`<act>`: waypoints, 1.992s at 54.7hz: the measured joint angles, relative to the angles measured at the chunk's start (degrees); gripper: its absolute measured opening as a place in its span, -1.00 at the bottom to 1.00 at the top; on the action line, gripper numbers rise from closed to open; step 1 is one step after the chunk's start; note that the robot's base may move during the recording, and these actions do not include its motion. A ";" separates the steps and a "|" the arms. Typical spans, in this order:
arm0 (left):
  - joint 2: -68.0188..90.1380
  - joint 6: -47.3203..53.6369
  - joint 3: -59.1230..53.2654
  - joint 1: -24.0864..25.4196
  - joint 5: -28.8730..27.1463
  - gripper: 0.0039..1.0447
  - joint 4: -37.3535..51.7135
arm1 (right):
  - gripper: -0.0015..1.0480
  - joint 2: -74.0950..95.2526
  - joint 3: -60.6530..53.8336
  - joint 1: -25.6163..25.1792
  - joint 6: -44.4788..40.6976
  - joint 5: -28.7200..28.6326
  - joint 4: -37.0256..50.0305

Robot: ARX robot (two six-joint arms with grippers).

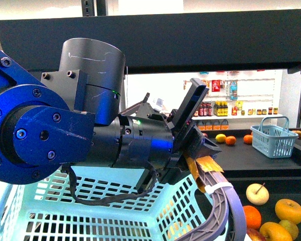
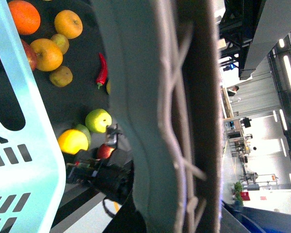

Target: Pick lemon from shelf

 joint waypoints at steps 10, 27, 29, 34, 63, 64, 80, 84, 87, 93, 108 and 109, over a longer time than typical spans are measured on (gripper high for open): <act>0.00 -0.02 0.00 0.00 0.00 -0.86 0.00 | 0.11 -14.23 0.70 1.38 -0.33 -6.47 -2.93; 0.00 0.00 0.00 0.00 0.00 -0.86 0.00 | 0.11 -25.75 2.40 8.50 3.65 -13.75 -6.38; 0.00 0.00 0.00 0.00 0.00 -0.86 0.00 | 0.11 -25.97 2.40 9.14 4.09 -13.84 -6.43; 0.00 0.00 0.00 0.00 0.00 -0.86 0.00 | 0.11 -26.18 2.36 11.23 4.79 -14.14 -6.43; 0.00 0.74 0.00 0.42 0.02 -0.86 0.00 | 0.44 -26.18 0.04 16.87 8.50 -12.96 -4.55; 0.00 0.76 0.00 0.46 0.02 -0.86 0.00 | 0.50 -26.16 0.00 16.87 8.52 -12.81 -4.48; 0.00 0.81 0.00 0.74 0.04 -0.86 0.00 | 0.85 -26.47 -0.44 15.28 8.46 -13.27 -4.94; 0.00 0.48 0.00 0.52 0.04 -0.86 0.00 | 0.85 -28.41 -0.61 13.35 7.74 -13.88 -5.44; 0.00 0.20 0.00 0.37 0.02 -0.86 0.00 | 0.85 -31.61 -0.81 10.86 6.38 -13.18 -5.84; 0.00 0.07 0.00 0.28 0.02 -0.86 0.00 | 0.85 -38.16 -2.86 5.46 3.15 -11.28 -6.21; 0.00 -0.11 0.00 0.17 -0.02 -0.86 0.00 | 0.85 -59.98 -17.62 -2.62 -8.13 -11.74 -11.78; 0.00 -0.13 0.00 0.17 -0.07 -0.86 0.00 | 0.85 -62.47 -18.80 -2.93 -9.09 -11.76 -12.83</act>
